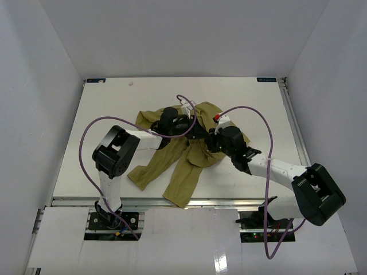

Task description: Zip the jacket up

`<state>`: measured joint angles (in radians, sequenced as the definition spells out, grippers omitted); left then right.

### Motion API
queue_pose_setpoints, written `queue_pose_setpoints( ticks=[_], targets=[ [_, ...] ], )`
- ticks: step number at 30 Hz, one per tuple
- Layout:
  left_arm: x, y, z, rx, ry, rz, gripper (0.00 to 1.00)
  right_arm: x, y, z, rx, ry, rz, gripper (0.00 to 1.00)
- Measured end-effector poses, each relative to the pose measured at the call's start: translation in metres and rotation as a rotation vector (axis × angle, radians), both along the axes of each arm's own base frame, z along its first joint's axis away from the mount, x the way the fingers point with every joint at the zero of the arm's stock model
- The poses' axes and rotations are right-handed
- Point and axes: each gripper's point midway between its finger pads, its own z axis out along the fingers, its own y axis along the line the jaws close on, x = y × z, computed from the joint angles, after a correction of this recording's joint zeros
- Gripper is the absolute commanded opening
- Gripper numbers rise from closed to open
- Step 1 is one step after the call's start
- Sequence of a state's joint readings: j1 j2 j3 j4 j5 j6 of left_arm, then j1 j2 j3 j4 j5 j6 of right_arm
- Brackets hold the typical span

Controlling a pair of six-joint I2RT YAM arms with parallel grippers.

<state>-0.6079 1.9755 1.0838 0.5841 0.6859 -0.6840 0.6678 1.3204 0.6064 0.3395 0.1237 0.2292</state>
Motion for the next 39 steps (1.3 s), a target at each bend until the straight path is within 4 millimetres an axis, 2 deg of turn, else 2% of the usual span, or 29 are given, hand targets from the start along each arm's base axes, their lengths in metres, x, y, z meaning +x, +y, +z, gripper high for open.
queue_pose_setpoints(
  ticks=[3,6,18,26,30,35,39],
  targets=[
    [-0.002,-0.002,0.005,-0.015,0.002,-0.017,0.01,-0.001,0.002,0.001,0.001,-0.007,0.009,0.42],
    [-0.001,-0.003,0.009,-0.025,-0.010,-0.028,0.00,-0.003,0.002,0.002,0.004,-0.013,0.010,0.47],
    [-0.003,0.001,0.013,-0.039,-0.026,-0.064,0.00,-0.020,-0.029,0.003,0.028,-0.063,-0.021,0.44],
    [-0.009,0.003,0.023,-0.060,-0.046,-0.108,0.00,-0.010,-0.044,0.008,0.025,-0.108,0.005,0.42],
    [-0.012,0.003,0.032,-0.074,-0.060,-0.124,0.00,-0.009,-0.037,0.013,0.036,-0.138,0.090,0.44],
    [-0.016,0.003,0.038,-0.088,-0.065,-0.143,0.00,-0.019,-0.021,0.003,0.031,-0.123,0.220,0.46],
    [-0.017,0.003,0.043,-0.097,-0.066,-0.149,0.00,-0.024,-0.013,0.004,0.043,-0.129,0.280,0.48]
  ],
)
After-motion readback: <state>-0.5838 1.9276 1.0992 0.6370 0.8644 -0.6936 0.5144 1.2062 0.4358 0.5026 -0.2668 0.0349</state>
